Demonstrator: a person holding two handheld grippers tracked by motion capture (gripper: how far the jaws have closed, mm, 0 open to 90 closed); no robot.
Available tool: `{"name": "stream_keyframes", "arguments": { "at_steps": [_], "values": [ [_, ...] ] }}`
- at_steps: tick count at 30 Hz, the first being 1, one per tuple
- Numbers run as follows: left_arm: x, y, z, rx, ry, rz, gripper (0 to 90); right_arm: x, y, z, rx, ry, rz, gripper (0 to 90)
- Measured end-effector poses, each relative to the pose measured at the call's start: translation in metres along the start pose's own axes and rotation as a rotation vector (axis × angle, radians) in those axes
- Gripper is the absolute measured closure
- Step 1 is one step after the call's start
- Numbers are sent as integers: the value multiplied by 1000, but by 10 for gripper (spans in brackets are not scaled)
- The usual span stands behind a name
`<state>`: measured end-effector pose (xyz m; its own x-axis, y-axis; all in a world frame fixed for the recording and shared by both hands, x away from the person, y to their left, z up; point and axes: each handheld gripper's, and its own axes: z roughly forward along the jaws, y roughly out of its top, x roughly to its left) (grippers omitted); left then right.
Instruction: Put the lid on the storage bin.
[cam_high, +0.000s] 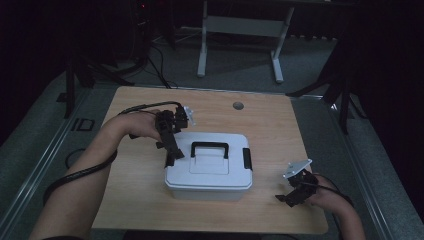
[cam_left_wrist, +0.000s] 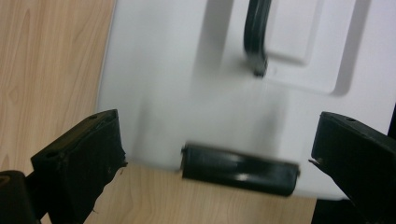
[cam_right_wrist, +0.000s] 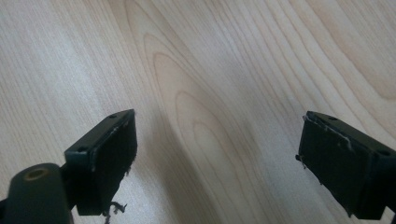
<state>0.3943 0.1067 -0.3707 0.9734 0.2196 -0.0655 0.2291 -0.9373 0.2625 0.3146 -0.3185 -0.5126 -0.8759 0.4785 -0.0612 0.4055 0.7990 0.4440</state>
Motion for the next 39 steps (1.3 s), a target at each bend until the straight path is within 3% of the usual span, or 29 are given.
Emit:
{"name": "stream_keyframes", "arguments": {
  "at_steps": [12,14,16,18,22,24,28,35,39],
  "values": [
    [1,-42,-7,-47,8,-71,14,-1,0,0,1,0,9,114],
    [-1,-56,-7,-26,16,-80,14,-1,0,2,5,3,12,114],
    [-1,-60,-7,-25,13,-88,15,-1,-1,2,5,4,12,114],
    [-3,-75,-7,-46,10,-101,15,-1,-1,3,4,2,12,114],
    [-4,-88,-7,-46,22,-119,15,-1,0,3,10,0,9,114],
    [-8,-103,-4,-47,27,-133,15,-1,1,3,8,-1,9,114],
    [-11,-120,-1,-62,14,-150,15,-1,1,3,6,1,9,114],
    [-13,-137,10,-79,9,-176,15,0,1,4,7,1,10,114],
    [-16,-142,17,-102,-2,-166,15,0,1,4,4,3,14,114]
  ]
}}
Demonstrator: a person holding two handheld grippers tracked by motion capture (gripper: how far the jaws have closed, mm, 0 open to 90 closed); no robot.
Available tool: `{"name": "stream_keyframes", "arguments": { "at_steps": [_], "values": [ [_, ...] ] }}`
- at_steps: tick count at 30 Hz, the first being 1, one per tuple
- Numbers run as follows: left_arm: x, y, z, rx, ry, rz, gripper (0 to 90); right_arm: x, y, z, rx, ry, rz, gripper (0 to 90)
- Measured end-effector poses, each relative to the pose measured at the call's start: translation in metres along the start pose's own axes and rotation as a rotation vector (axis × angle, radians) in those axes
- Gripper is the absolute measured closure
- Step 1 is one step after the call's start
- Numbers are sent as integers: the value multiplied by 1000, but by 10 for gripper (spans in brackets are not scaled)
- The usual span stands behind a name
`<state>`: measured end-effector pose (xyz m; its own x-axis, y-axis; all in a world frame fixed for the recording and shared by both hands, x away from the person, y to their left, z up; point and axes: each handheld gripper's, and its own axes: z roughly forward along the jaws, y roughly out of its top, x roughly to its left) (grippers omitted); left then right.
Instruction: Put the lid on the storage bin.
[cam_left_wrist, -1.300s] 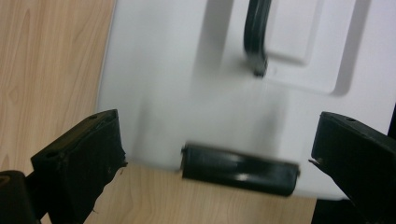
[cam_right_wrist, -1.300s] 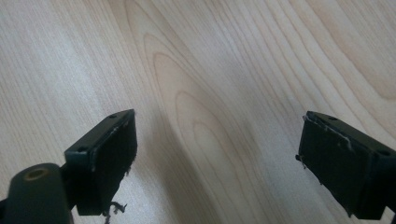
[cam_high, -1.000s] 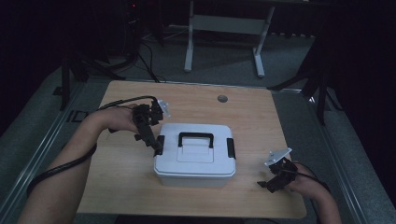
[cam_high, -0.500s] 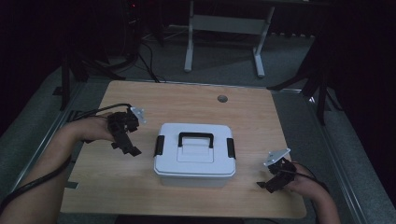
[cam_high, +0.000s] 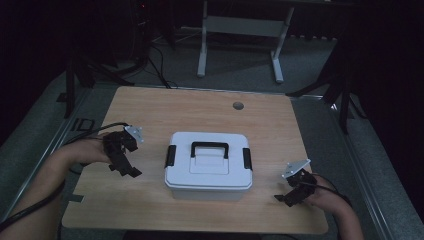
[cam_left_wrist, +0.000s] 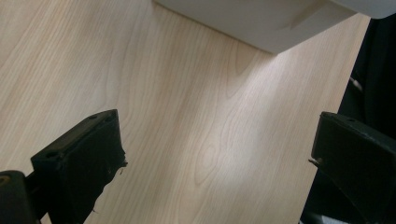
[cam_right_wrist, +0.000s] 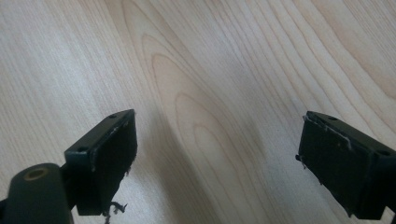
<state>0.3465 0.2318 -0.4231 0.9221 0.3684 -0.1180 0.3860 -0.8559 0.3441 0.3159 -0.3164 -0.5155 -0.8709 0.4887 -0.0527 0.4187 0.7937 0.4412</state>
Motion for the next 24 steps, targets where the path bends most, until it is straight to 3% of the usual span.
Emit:
{"name": "stream_keyframes", "arguments": {
  "at_steps": [9,24],
  "values": [
    [-4,-11,16,-50,-5,16,15,1,-2,2,3,-2,8,114],
    [-2,-44,45,-85,-30,-29,15,0,-10,4,-3,-5,24,114]
  ]
}}
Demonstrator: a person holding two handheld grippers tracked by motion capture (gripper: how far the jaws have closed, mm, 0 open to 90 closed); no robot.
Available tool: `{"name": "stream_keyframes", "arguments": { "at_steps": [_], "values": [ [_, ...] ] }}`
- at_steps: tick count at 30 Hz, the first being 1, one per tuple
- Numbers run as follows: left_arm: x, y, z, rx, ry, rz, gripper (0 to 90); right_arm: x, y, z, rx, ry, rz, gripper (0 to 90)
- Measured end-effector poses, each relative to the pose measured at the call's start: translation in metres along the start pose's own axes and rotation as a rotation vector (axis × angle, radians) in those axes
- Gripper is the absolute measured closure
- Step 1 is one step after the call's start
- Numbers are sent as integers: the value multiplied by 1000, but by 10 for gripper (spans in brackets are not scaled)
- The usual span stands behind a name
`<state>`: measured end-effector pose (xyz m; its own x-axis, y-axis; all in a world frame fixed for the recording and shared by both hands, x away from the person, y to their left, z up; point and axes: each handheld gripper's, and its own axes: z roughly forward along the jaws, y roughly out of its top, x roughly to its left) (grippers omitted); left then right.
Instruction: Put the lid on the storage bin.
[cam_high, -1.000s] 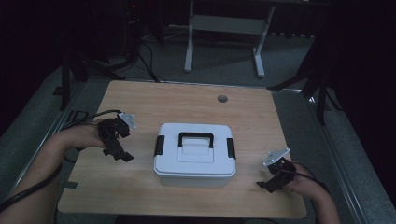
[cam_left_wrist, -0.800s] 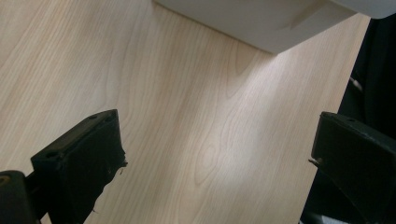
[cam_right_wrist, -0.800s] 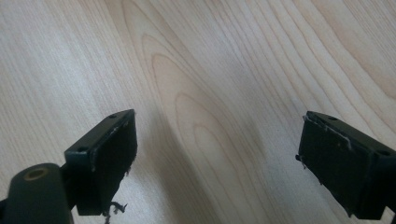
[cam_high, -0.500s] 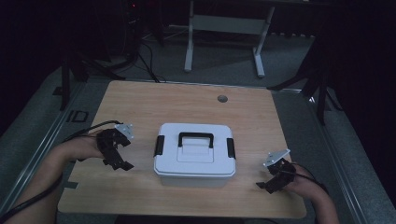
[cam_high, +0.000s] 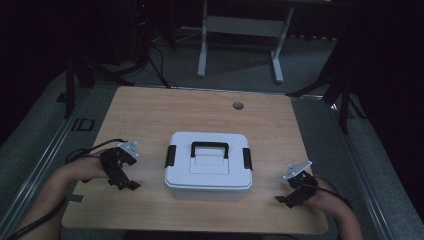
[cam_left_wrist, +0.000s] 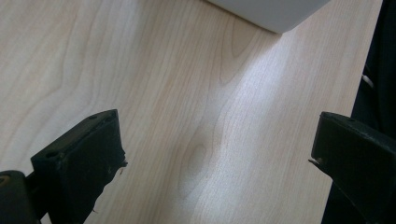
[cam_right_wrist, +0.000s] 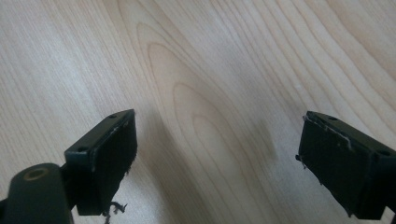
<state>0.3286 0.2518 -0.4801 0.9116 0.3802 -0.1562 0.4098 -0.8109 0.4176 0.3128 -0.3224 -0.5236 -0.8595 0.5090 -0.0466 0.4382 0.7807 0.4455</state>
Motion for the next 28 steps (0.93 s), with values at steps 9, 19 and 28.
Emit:
{"name": "stream_keyframes", "arguments": {
  "at_steps": [9,19,28],
  "values": [
    [3,-13,17,-18,-20,-9,15,1,-7,3,-20,-18,34,113],
    [3,-27,23,-12,-8,-29,15,2,-12,5,-46,-39,65,113],
    [4,-39,24,7,2,-53,15,3,-14,6,-49,-39,68,113]
  ]
}}
